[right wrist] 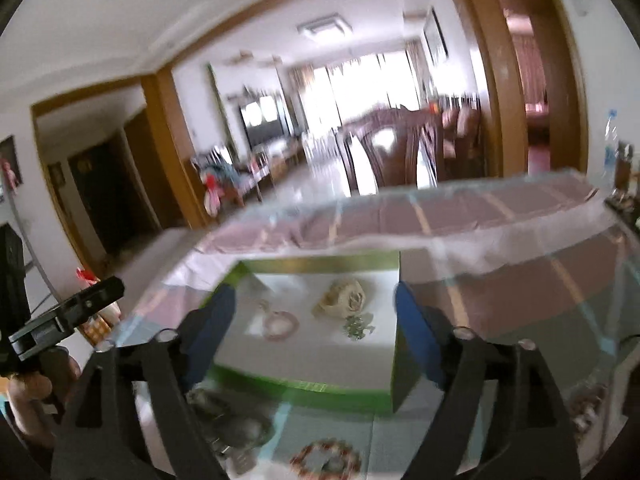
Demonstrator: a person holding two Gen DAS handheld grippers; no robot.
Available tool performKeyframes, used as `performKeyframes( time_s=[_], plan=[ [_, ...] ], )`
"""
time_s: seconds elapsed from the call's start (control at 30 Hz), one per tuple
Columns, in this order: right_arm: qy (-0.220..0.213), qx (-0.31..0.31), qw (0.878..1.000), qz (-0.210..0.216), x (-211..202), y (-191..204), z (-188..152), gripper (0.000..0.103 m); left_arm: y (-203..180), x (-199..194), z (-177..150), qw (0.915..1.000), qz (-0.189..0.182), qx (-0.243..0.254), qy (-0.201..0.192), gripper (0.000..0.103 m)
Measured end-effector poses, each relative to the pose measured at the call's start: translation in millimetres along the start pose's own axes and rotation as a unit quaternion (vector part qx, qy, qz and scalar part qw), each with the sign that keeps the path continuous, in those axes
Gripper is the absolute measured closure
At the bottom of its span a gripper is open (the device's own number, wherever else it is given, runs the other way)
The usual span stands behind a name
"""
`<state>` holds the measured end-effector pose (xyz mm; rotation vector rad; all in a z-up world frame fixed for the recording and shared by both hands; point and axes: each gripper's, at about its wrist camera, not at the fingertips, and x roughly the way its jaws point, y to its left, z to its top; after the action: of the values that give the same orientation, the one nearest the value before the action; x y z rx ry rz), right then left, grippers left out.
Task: Organize jewelry
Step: 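Withdraw both tools from the green box, then move both open tools toward the black watch and red bead bracelet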
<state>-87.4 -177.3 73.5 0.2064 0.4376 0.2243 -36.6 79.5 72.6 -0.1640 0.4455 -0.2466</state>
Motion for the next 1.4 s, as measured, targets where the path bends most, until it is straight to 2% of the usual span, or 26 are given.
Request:
performKeyframes(
  time_s=[0.1,0.27,0.4,0.5,0.57,0.7,1.4],
  plan=[
    [-0.024,-0.029,0.999,-0.012,-49.3,15.1,-17.2,0.012,1.1,-54.8,-24.7,0.9996,-0.007,-0.002,-0.027,0.004],
    [-0.022,-0.06,0.998,-0.028,-98.6,36.4,-68.9,0.012,-5.8,-95.6,-79.2,0.9993,0.021,0.016,-0.027,0.004],
    [0.009,-0.061,0.997,-0.037,-101.3,42.8,-104.4,0.012,-8.0,-100.4,-114.6,0.9999,0.01,0.004,0.012,0.004],
    [0.056,-0.047,0.996,-0.042,-88.2,38.4,-126.4,0.012,-15.1,-95.2,-134.8,0.9989,0.017,0.019,0.04,0.004],
    [0.067,-0.04,0.996,-0.046,-84.0,36.6,-133.7,0.012,-16.9,-92.5,-143.6,0.9982,0.018,0.023,0.053,0.004],
    [0.077,-0.034,0.995,-0.056,-77.8,35.5,-138.5,0.012,-16.0,-91.2,-151.5,0.9975,0.013,0.021,0.066,0.004],
    [0.082,-0.033,0.995,-0.052,-77.6,35.3,-140.9,0.012,-19.0,-88.3,-150.3,0.9968,0.009,0.024,0.076,0.004]
  ],
)
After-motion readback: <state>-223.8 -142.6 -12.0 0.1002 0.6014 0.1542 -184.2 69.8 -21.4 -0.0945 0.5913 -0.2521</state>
